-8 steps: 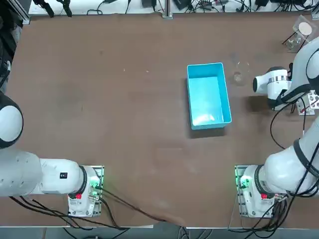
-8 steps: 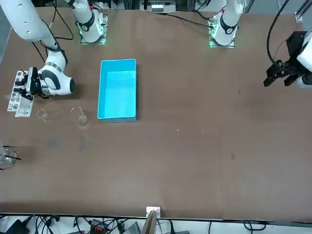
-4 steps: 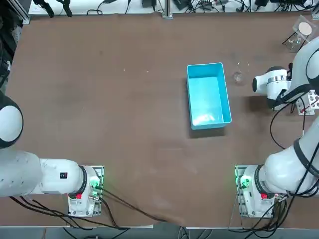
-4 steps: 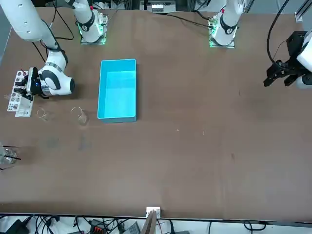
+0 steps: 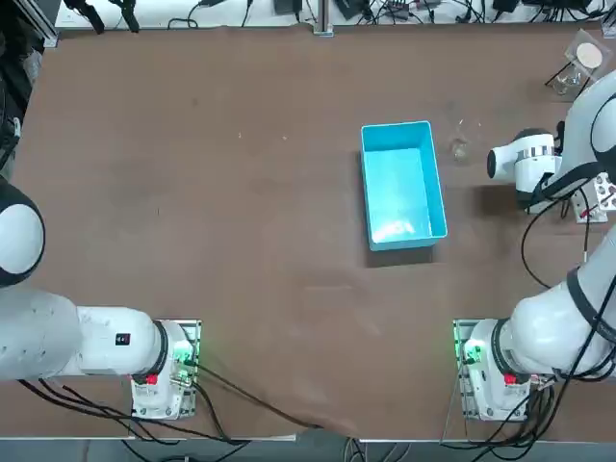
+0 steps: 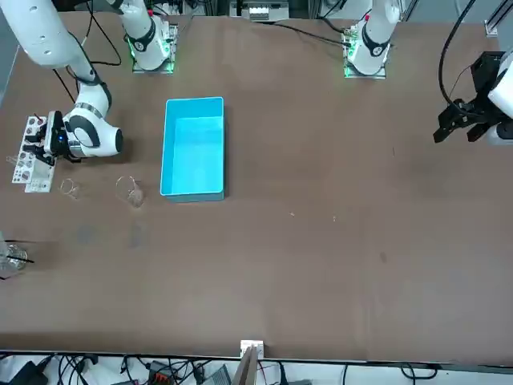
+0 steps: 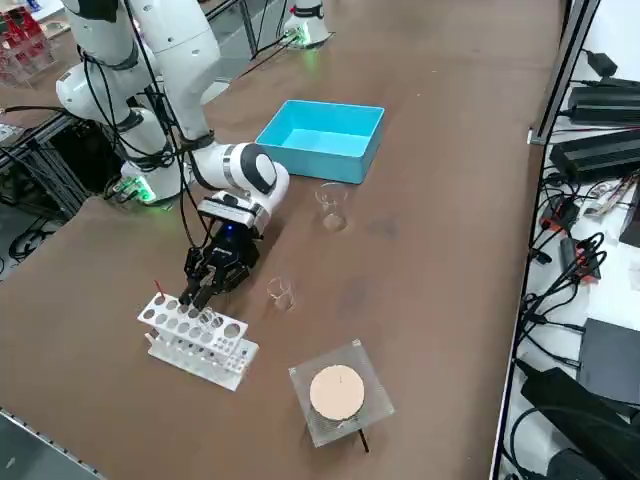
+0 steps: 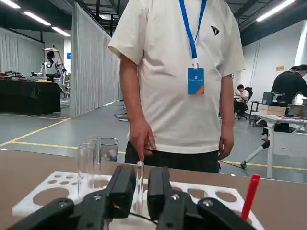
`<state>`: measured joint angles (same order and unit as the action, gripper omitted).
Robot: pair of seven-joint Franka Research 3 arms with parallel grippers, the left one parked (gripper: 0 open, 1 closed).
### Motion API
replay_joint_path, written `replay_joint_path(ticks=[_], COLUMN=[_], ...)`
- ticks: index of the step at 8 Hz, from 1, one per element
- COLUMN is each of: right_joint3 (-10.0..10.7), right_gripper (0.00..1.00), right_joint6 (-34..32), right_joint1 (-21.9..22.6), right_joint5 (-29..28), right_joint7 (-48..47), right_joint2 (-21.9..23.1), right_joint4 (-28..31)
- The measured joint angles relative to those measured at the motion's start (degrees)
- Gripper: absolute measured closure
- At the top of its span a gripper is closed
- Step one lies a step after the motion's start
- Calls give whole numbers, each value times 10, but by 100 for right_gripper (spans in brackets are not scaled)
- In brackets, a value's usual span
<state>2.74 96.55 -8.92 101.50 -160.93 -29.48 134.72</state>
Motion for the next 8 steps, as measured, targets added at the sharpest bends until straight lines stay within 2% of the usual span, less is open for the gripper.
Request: replay_joint_path(ticks=[3, 5, 8], right_joint3=[0, 0, 0], right_gripper=[83, 92, 94], right_joint6=[0, 0, -3], right_joint1=[0, 0, 0], right_joint5=[0, 0, 0], right_joint7=[0, 0, 0], right_joint2=[0, 0, 0], right_joint4=[0, 0, 0])
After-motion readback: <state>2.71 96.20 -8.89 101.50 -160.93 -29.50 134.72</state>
